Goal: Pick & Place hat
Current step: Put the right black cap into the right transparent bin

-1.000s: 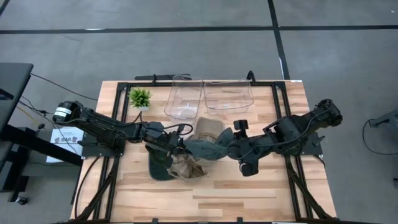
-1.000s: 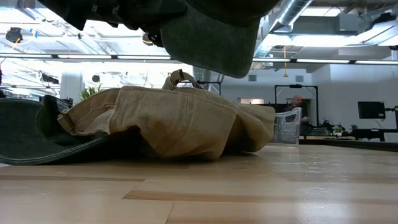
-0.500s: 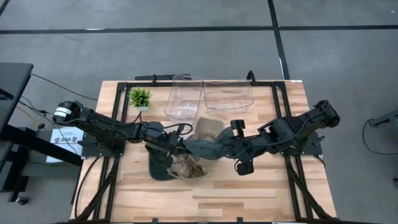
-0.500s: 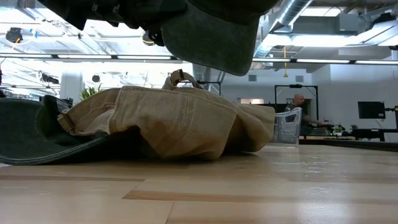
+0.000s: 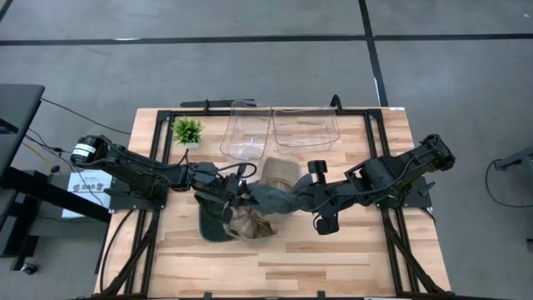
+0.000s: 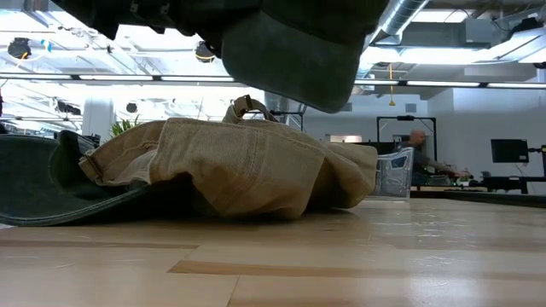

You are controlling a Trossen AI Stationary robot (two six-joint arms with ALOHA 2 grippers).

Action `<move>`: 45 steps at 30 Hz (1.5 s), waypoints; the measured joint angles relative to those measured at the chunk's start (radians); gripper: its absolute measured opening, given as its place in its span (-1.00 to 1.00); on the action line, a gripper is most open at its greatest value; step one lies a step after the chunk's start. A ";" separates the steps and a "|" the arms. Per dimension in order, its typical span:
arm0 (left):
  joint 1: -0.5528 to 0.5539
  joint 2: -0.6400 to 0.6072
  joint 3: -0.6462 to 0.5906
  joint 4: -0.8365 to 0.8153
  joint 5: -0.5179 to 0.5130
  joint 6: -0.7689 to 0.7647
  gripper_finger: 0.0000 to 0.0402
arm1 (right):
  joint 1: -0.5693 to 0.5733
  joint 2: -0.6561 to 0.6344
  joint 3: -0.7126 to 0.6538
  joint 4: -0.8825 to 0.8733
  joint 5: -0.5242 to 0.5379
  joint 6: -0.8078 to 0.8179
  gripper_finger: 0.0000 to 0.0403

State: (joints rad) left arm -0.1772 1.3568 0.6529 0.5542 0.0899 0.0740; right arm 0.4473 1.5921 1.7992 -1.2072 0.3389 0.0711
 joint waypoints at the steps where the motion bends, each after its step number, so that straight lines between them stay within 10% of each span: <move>1: 0.000 0.000 0.000 0.000 -0.011 0.000 -0.60 | 0.000 0.000 0.000 0.000 0.000 0.000 -0.99; 28: 0.000 0.000 0.000 0.027 -0.210 -0.003 0.09 | -0.073 0.000 0.000 -0.041 0.003 0.008 -1.00; 45: 0.000 0.000 0.000 0.030 -0.293 -0.003 0.15 | -0.298 -0.071 0.000 -0.240 0.001 0.008 -1.00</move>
State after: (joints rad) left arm -0.1768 1.3567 0.6529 0.5838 -0.2032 0.0708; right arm 0.1493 1.5207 1.7996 -1.4474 0.3398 0.0795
